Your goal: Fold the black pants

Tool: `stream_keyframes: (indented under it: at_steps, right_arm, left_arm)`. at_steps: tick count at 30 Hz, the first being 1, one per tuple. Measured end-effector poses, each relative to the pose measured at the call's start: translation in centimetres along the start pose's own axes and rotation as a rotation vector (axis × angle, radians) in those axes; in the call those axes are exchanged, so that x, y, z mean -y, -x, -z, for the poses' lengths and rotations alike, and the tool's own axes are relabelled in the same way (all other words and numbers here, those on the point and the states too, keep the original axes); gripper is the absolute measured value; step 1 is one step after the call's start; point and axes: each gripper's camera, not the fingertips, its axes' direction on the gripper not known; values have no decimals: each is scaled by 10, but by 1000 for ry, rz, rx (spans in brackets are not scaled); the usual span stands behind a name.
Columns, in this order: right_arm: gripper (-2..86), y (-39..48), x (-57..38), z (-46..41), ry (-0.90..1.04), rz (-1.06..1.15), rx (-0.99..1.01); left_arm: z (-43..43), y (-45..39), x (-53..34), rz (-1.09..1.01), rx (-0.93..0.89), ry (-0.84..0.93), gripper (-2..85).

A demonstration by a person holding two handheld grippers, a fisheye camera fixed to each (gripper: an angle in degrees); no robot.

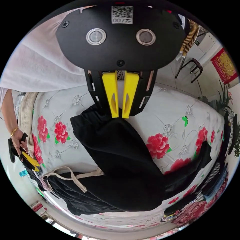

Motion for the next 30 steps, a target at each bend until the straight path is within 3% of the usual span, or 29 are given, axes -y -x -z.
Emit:
stream_keyframes:
  at_steps: [4, 11, 24, 26, 30]
  right_arm:
    - [67, 4, 31, -25, 69, -22, 11]
    - [13, 44, 45, -61, 169, 27, 14]
    - [-2, 147, -23, 127, -235, 338, 281]
    - [-1, 180, -31, 157, -296, 424, 268]
    - [6, 229, -7, 173, -301, 486, 52]
  left_arm:
    - [11, 2, -16, 118, -66, -45, -2]
    - [57, 19, -56, 275, -12, -109, -3]
    - [156, 39, -115, 445, 93, -265, -5]
    - [176, 37, -124, 449, 95, -304, -5]
    - [183, 34, -127, 446, 53, -305, -5]
